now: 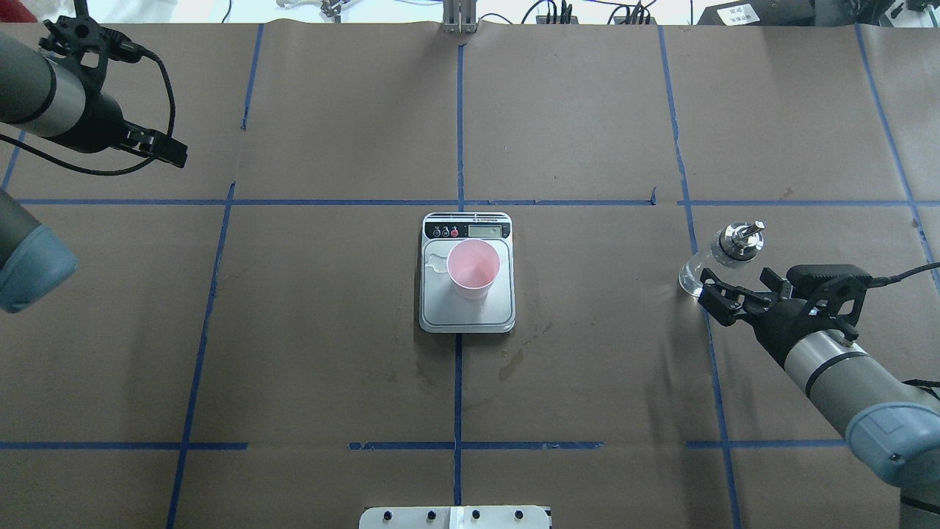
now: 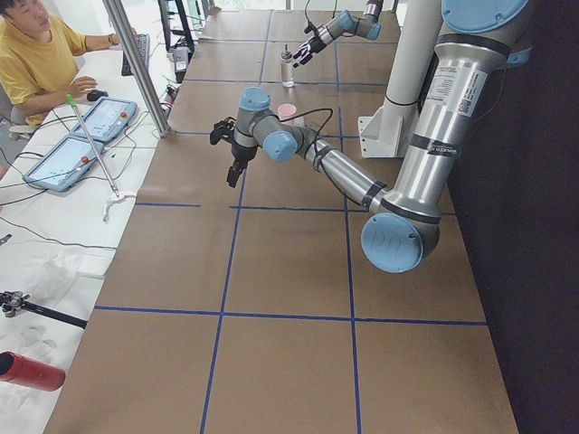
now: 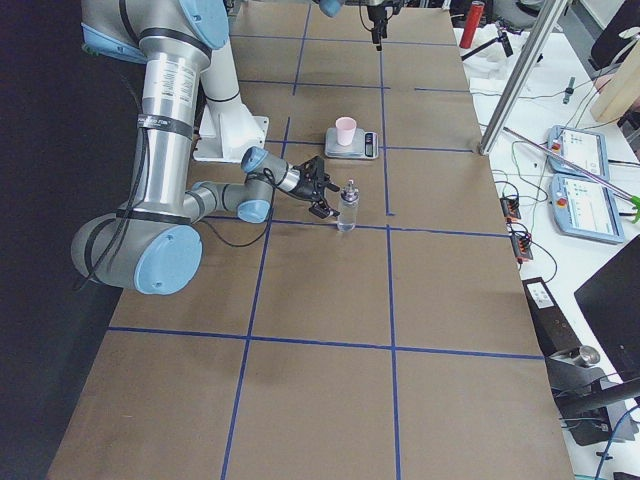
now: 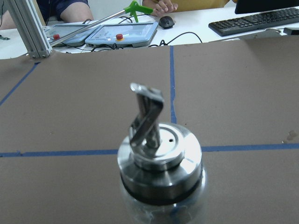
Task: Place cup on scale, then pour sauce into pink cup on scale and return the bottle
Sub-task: 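Close the right gripper around the glass sauce bottle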
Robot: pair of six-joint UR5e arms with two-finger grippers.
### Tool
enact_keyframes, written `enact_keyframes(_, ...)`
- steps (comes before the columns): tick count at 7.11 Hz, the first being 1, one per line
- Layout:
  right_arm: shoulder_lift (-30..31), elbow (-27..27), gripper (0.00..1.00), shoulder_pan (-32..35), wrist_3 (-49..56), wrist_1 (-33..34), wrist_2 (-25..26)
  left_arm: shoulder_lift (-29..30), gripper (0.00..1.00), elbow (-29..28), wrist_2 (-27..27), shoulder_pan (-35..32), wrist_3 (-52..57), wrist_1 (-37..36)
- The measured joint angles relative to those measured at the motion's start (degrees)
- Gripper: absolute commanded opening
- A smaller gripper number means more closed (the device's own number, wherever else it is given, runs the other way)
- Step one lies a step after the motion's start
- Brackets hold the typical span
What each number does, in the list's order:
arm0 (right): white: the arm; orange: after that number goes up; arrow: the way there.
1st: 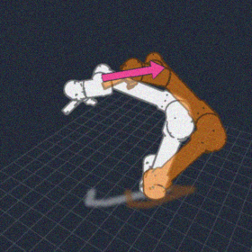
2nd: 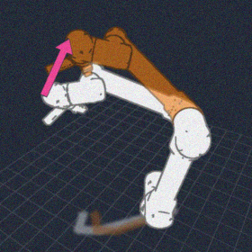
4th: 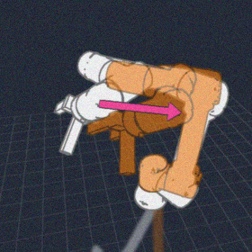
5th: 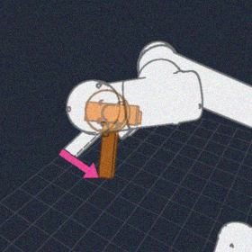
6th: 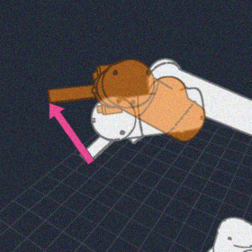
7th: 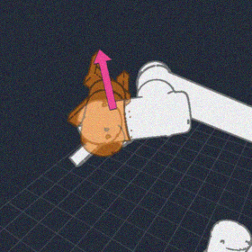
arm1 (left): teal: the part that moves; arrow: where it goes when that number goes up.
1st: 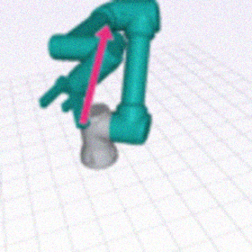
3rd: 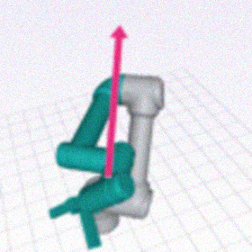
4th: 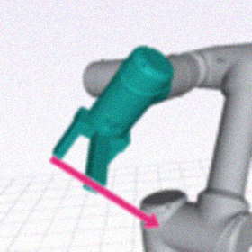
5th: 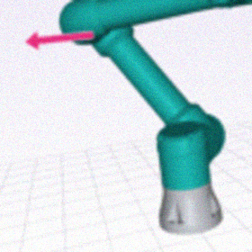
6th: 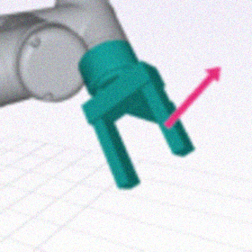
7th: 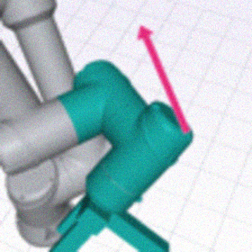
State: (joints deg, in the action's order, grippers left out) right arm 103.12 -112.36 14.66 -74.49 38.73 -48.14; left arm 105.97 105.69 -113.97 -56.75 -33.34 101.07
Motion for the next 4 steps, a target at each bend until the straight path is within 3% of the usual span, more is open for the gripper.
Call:
enact_keyframes(2, 0.00, 1.53, 1.00, -5.30, 0.50, -0.25, 9.40, -0.36, 1.00, 0.03, -0.01, -0.40, 0.85, 0.00)
enact_keyframes(4, -0.31, 4.93, 1.00, -7.52, 0.52, -0.68, 13.77, -0.46, 1.00, 0.07, 0.05, -0.46, 0.69, 0.00)
